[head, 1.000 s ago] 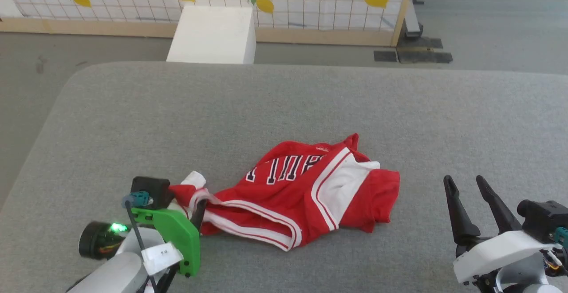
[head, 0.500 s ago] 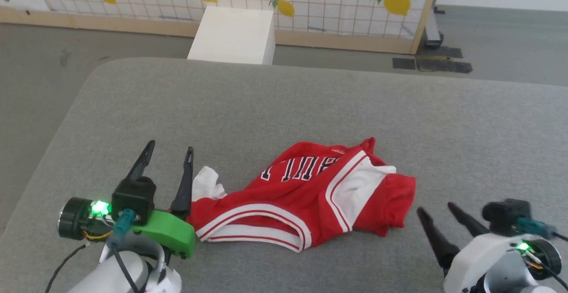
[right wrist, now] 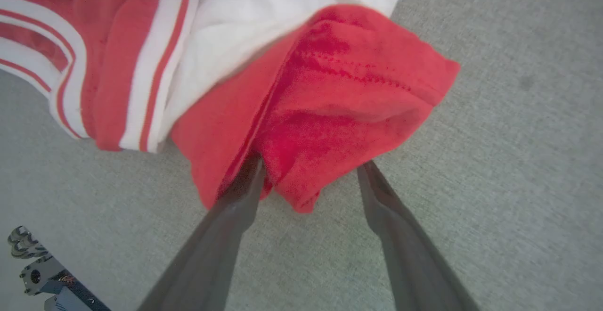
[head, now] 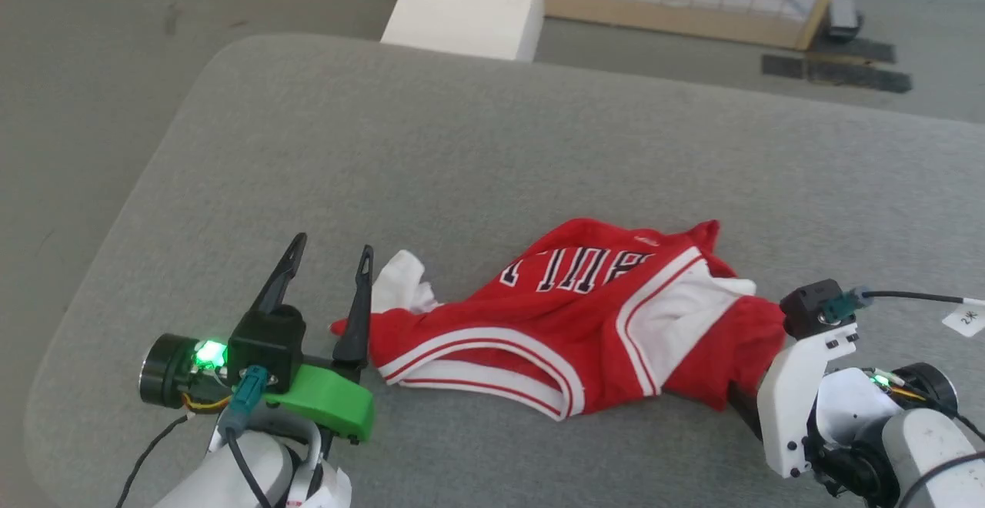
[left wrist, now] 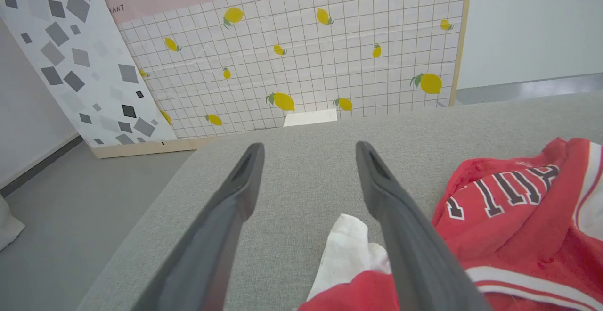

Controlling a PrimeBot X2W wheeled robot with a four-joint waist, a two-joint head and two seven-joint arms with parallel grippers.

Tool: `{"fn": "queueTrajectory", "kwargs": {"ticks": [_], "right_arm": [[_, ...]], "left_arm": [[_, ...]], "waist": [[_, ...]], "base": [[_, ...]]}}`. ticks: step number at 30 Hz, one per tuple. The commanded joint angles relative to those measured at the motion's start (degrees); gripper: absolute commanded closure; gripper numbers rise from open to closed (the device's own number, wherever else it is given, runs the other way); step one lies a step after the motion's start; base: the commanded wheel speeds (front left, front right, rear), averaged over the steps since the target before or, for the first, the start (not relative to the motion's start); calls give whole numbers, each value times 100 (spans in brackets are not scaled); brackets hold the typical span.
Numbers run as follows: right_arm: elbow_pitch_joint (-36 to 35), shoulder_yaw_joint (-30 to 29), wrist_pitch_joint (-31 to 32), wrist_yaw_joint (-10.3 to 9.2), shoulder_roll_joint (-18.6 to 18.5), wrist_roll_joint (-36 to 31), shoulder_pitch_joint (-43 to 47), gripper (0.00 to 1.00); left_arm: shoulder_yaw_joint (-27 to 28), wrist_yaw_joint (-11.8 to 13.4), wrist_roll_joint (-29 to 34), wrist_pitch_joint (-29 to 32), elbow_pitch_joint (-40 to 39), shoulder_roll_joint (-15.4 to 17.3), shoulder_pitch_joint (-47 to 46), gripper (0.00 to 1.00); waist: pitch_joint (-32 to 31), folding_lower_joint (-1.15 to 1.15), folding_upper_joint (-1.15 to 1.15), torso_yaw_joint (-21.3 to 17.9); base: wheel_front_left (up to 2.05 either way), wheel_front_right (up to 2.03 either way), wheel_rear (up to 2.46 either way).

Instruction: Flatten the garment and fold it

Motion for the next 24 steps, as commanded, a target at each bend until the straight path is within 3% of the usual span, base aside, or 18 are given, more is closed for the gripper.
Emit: {"fn": "queueTrajectory", "kwargs": {"ticks": [1, 6, 7, 8, 17, 24], "right_arm": [[82, 33, -6, -8, -37, -72, -128, 0], [410, 128, 4, -8, -67, -163, -178, 0], [453, 176, 14, -8, -96, -192, -165, 62], [491, 218, 3, -8, -121, -206, -147, 100], [267, 188, -481, -8, -387, -171, -114, 100], [-450, -36, -899, -8, -947, -104, -33, 100]], "left_arm": [[38, -27, 48, -41, 7, -44, -39, 0], [148, -73, 131, -42, 5, -176, -36, 0], [169, -82, 141, -42, 13, -192, -27, 0], [193, -94, 151, -42, 24, -209, -15, 0], [367, -226, 148, -43, 181, -332, 68, 0], [398, -342, 76, -43, 301, -366, 149, 0]], "waist": [[251, 0, 0, 259], [421, 0, 0, 427], [433, 0, 0, 439], [444, 0, 0, 448], [270, 0, 0, 237], [-99, 0, 0, -79]], "base": [[0, 0, 0], [0, 0, 0], [0, 0, 0], [0, 0, 0], [0, 0, 0], [0, 0, 0]]}}
